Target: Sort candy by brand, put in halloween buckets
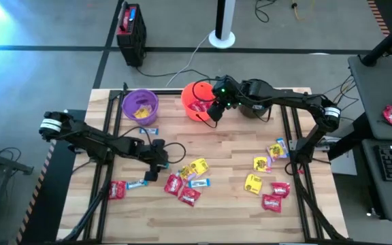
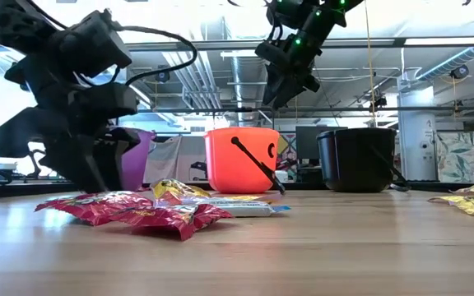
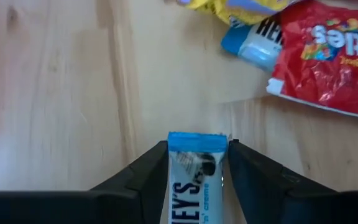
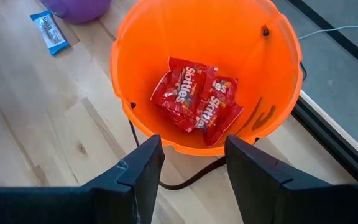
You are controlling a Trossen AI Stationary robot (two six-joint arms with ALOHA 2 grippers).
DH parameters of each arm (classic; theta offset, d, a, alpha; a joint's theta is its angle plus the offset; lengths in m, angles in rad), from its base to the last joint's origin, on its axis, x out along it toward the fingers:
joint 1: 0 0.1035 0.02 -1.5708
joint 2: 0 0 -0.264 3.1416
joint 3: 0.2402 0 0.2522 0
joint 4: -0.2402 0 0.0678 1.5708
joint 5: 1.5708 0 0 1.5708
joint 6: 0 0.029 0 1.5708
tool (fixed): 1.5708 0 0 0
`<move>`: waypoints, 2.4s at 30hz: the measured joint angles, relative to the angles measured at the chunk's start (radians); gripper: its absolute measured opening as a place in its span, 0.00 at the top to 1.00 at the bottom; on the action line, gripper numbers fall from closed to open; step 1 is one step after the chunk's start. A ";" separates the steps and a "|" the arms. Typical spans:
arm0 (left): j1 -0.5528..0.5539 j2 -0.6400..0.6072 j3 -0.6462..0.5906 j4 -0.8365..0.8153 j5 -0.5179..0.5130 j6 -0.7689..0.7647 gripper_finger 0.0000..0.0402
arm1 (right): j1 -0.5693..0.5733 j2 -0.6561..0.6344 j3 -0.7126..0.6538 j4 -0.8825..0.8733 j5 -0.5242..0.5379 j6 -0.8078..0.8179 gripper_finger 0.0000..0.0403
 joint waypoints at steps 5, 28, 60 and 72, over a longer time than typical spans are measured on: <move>0.004 0.000 -0.001 -0.010 0.001 -0.019 0.54 | 0.000 0.000 0.000 0.000 0.001 -0.006 0.59; 0.097 0.077 -0.012 0.071 0.178 0.042 0.76 | 0.000 0.000 0.000 0.001 0.002 -0.015 0.59; 0.149 -0.235 0.105 -0.118 0.042 0.124 1.00 | 0.000 -0.002 -0.069 0.215 -0.185 -0.115 0.59; 0.157 -0.351 0.222 -0.500 0.058 -0.145 1.00 | 0.033 -0.002 -0.182 0.305 -0.265 -0.031 0.59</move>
